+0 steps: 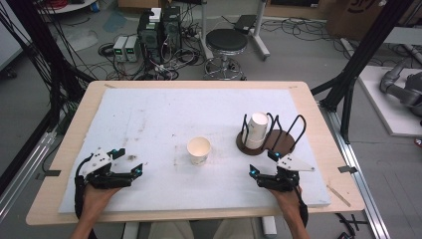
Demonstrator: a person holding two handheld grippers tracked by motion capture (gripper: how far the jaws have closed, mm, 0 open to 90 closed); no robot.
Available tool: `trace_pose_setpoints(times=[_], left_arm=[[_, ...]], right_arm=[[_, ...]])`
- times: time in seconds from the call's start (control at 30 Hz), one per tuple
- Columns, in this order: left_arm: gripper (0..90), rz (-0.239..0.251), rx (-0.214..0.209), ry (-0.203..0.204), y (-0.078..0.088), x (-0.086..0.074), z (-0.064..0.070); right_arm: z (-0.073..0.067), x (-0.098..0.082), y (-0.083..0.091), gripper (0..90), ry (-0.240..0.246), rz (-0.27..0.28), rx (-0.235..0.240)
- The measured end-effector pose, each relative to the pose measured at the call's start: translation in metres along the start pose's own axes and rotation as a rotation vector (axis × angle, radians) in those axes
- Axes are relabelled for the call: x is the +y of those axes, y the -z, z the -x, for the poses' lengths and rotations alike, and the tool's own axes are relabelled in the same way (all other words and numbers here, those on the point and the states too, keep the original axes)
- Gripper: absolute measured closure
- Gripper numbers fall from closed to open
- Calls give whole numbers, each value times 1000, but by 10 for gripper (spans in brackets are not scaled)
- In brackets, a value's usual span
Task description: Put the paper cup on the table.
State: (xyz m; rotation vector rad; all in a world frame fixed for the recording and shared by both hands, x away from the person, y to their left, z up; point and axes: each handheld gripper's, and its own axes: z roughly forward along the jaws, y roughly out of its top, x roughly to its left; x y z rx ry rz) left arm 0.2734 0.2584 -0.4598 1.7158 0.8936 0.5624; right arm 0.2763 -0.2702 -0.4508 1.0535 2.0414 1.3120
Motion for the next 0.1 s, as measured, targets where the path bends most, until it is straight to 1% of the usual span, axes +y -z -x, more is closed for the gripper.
trace_pose_setpoints(times=[0.1], left_arm=[[102, 5, -2, -3, 0, 0, 0]], right_arm=[[1, 0, 0, 155, -13, -1, 6]])
